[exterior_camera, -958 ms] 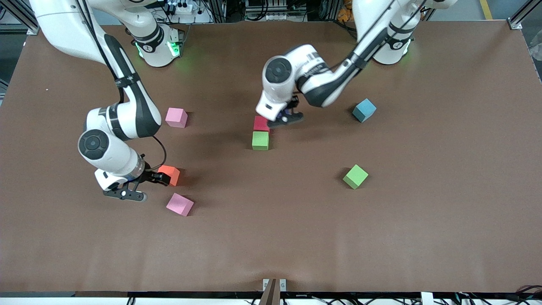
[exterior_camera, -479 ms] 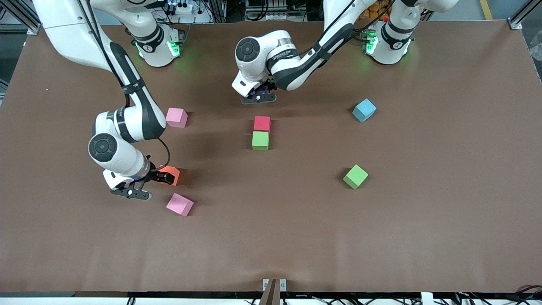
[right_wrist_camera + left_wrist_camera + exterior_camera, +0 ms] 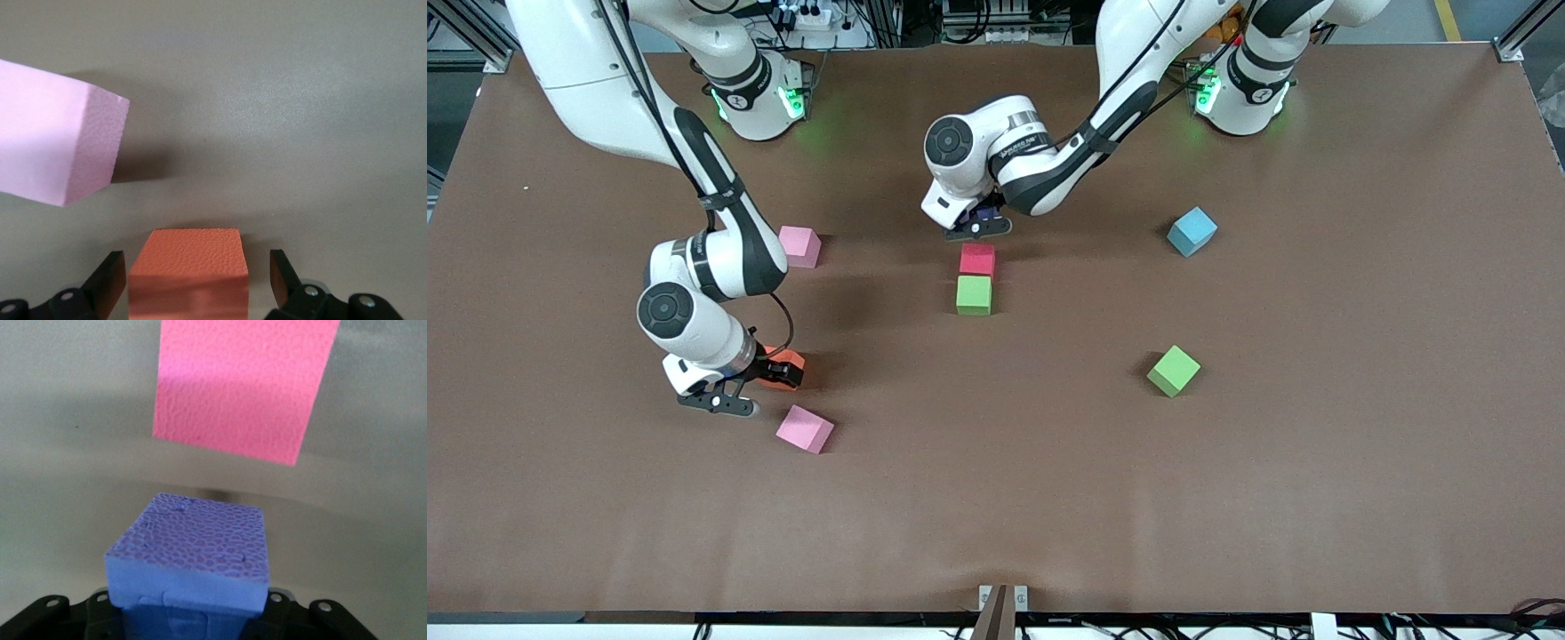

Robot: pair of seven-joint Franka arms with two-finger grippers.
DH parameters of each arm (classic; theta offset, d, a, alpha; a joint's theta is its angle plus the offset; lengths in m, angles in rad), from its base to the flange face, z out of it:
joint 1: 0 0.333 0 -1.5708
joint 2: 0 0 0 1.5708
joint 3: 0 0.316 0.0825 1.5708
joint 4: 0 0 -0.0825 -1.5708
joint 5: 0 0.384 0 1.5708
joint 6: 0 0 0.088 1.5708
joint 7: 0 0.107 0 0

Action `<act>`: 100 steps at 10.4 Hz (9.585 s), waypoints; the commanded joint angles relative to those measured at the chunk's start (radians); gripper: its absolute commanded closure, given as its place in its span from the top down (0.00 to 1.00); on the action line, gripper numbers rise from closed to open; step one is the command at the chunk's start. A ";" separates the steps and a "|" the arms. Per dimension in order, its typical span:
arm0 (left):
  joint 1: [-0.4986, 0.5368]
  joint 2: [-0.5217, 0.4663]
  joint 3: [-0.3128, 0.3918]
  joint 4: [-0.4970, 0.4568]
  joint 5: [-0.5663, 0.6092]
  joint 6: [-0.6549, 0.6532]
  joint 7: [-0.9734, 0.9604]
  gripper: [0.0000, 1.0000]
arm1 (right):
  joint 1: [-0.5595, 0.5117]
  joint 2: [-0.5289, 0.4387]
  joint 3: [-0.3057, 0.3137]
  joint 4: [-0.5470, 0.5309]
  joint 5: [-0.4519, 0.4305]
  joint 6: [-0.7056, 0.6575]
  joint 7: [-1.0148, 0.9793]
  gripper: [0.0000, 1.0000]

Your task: Arrange blocks into number 1

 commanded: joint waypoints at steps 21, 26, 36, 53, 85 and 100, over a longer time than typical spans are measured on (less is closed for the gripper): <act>-0.039 0.081 0.067 0.129 0.074 -0.015 0.047 1.00 | 0.182 -0.178 -0.107 0.062 0.021 -0.115 0.221 0.49; -0.022 -0.016 0.065 0.127 0.071 -0.142 0.026 1.00 | 0.256 -0.160 -0.114 0.062 0.145 -0.069 0.245 0.49; 0.499 -0.147 0.066 0.127 0.064 -0.237 -0.004 1.00 | 0.584 0.067 -0.166 0.214 0.099 0.016 0.325 0.49; 0.574 -0.067 0.169 -0.021 0.068 0.054 -0.083 1.00 | 0.761 0.225 -0.206 0.372 0.087 -0.083 0.382 0.63; 0.420 -0.237 -0.259 -0.203 0.168 -0.019 -0.374 0.00 | -0.178 -0.491 -0.064 0.318 0.065 -0.849 -0.334 1.00; 0.166 0.021 -0.287 -0.152 0.237 0.085 -0.231 0.00 | -0.241 -0.483 -0.027 0.421 0.028 -0.906 -0.356 1.00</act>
